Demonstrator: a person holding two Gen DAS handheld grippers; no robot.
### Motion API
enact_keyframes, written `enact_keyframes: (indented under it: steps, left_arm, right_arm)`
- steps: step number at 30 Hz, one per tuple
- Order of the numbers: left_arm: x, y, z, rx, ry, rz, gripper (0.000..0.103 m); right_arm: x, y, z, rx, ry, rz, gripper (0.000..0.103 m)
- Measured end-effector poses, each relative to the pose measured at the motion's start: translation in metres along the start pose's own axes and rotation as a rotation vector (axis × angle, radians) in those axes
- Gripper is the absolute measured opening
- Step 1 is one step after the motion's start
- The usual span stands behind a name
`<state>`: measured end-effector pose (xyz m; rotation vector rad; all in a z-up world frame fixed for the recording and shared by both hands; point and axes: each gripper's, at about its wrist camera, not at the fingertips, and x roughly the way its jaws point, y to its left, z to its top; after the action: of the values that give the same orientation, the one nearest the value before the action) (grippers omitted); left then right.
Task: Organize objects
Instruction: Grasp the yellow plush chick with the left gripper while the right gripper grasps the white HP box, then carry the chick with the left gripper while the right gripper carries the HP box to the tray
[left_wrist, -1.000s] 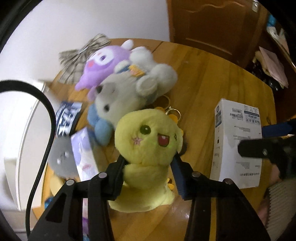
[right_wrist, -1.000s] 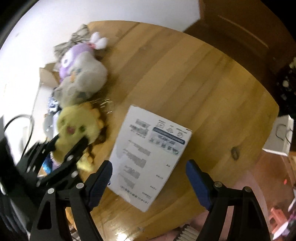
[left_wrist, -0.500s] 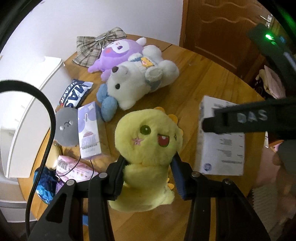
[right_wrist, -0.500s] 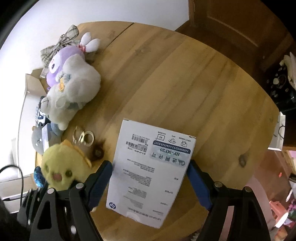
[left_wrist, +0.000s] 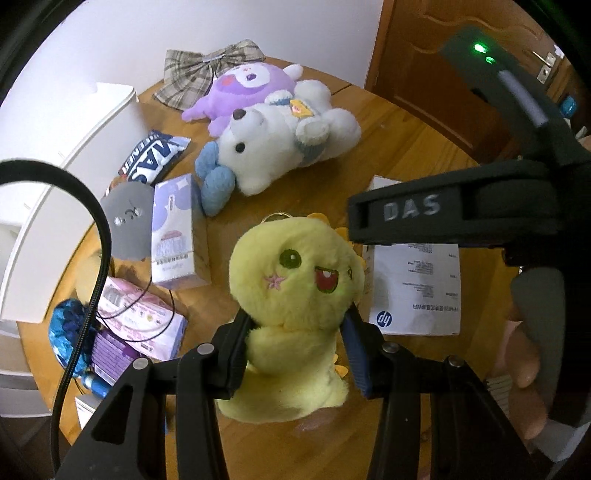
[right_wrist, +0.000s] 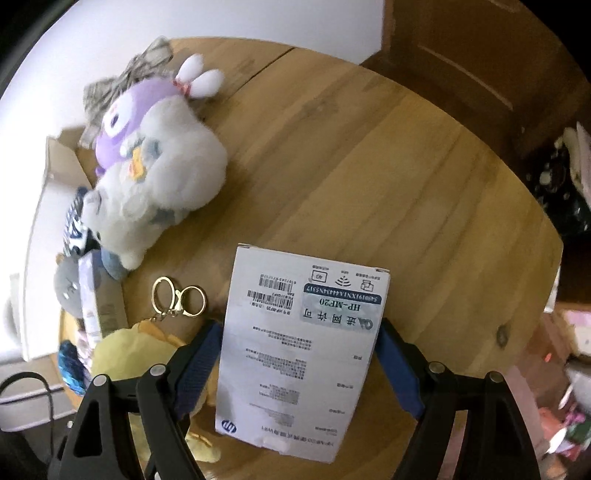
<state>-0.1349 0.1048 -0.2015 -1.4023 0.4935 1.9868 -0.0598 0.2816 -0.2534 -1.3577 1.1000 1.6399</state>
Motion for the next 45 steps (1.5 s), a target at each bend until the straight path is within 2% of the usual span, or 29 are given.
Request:
enact_keyframes:
  steps: [6, 11, 16, 20, 21, 23, 29, 33, 36, 41, 45]
  left_arm:
    - [0.000, 0.001, -0.002, -0.014, 0.002, 0.001, 0.049]
    - [-0.016, 0.011, -0.002, -0.056, -0.028, 0.010, 0.049]
    - [-0.048, 0.022, -0.001, -0.091, -0.084, 0.030, 0.049]
    - [-0.083, 0.035, 0.005, -0.131, -0.162, 0.067, 0.049]
    - [-0.096, 0.041, 0.006, -0.146, -0.184, 0.081, 0.049]
    - [-0.118, 0.052, 0.007, -0.170, -0.222, 0.113, 0.049]
    - [-0.187, 0.104, 0.026, -0.267, -0.328, 0.264, 0.049]
    - [-0.215, 0.142, 0.047, -0.325, -0.352, 0.346, 0.049]
    - [-0.231, 0.168, 0.066, -0.367, -0.367, 0.401, 0.049]
    - [-0.234, 0.204, 0.095, -0.417, -0.361, 0.447, 0.049]
    - [-0.206, 0.239, 0.116, -0.474, -0.309, 0.458, 0.049]
  right_arm:
    - [0.011, 0.010, 0.000, -0.071, 0.015, -0.059, 0.084]
    - [0.004, 0.004, -0.003, -0.072, 0.003, -0.021, 0.082]
    - [-0.030, 0.005, -0.008, -0.116, -0.081, 0.030, 0.082]
    - [-0.075, 0.007, -0.022, -0.189, -0.179, 0.097, 0.082]
    - [-0.085, 0.026, -0.026, -0.208, -0.205, 0.112, 0.082]
    - [-0.108, 0.041, -0.030, -0.259, -0.259, 0.143, 0.082]
    - [-0.166, 0.106, -0.021, -0.392, -0.374, 0.232, 0.082]
    - [-0.201, 0.144, -0.001, -0.457, -0.451, 0.294, 0.082]
    - [-0.231, 0.175, 0.006, -0.509, -0.543, 0.324, 0.082]
    - [-0.266, 0.218, 0.021, -0.556, -0.667, 0.363, 0.082]
    - [-0.277, 0.256, 0.036, -0.595, -0.727, 0.376, 0.082]
